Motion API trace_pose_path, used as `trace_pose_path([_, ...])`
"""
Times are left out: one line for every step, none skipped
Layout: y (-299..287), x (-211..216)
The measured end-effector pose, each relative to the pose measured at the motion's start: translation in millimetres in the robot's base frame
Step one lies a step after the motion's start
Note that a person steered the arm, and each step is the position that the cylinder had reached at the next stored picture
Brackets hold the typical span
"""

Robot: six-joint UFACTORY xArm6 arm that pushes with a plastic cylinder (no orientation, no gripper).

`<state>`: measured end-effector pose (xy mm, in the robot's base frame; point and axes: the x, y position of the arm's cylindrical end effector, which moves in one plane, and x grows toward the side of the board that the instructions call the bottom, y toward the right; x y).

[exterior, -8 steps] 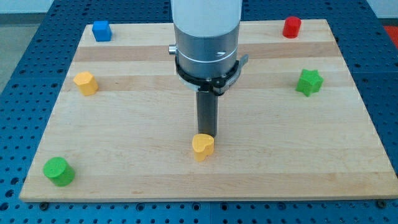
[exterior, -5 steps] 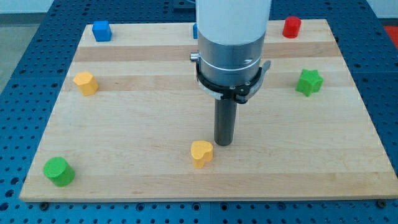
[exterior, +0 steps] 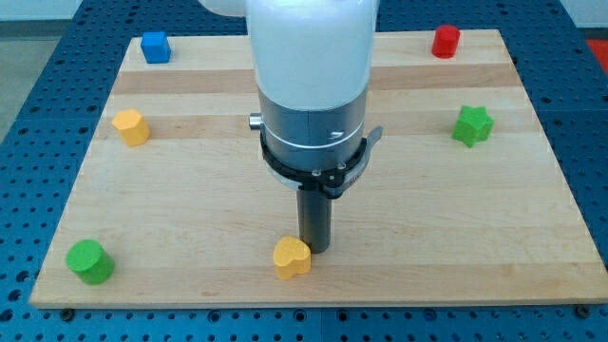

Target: Push the yellow heart towards the bottom center of the board

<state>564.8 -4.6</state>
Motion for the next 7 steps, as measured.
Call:
trace_pose_path([-2, 5])
trace_pose_path([-2, 3])
trace_pose_path([-2, -9])
trace_pose_path([-2, -14])
trace_pose_path([-8, -25])
trace_pose_path([-21, -37])
trace_pose_path([-30, -43])
